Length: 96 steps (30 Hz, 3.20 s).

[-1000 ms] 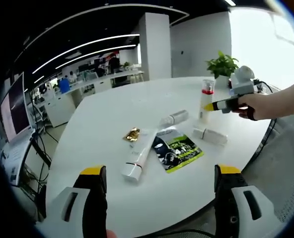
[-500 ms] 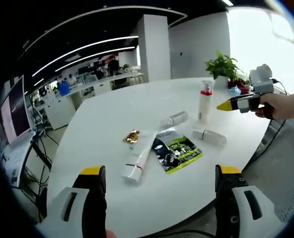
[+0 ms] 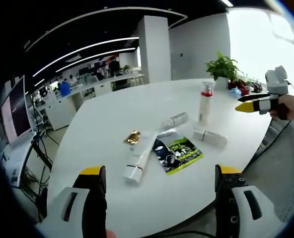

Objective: Arrange the skincare products in the storage area until every visible bottle or jar stands upright without overlapping.

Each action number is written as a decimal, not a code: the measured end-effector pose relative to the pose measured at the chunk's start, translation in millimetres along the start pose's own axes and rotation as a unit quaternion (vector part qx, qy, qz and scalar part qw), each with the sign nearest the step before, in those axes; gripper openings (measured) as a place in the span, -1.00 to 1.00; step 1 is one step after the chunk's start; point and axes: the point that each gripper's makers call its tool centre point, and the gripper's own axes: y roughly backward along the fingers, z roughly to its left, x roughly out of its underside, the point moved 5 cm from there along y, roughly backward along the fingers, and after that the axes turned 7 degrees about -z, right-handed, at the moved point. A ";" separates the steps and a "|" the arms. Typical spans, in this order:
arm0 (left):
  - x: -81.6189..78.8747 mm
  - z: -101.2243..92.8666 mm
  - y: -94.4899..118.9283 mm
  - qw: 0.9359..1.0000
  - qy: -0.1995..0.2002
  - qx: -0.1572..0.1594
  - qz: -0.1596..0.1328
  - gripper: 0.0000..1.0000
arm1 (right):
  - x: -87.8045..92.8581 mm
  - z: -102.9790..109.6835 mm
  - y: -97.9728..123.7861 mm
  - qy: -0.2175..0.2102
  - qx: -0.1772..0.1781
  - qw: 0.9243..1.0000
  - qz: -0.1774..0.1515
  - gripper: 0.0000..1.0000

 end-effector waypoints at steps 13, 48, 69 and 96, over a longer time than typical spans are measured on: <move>1.2 2.4 1.4 1.000 0.002 -0.011 0.004 0.77 | 0.7 16.1 13.0 -0.025 -0.032 0.999 -0.034 0.83; -3.7 28.5 -69.0 0.990 -0.061 0.045 0.121 0.78 | 5.2 7.3 16.1 -0.026 -0.019 0.999 -0.029 0.84; 12.8 28.5 -162.5 0.941 -0.131 0.112 0.291 0.23 | 8.6 -4.0 14.5 -0.048 0.005 0.999 -0.025 0.80; 33.5 38.3 -188.8 0.929 -0.077 0.101 0.349 -0.43 | 12.0 -9.0 11.2 -0.054 0.022 0.998 -0.028 0.72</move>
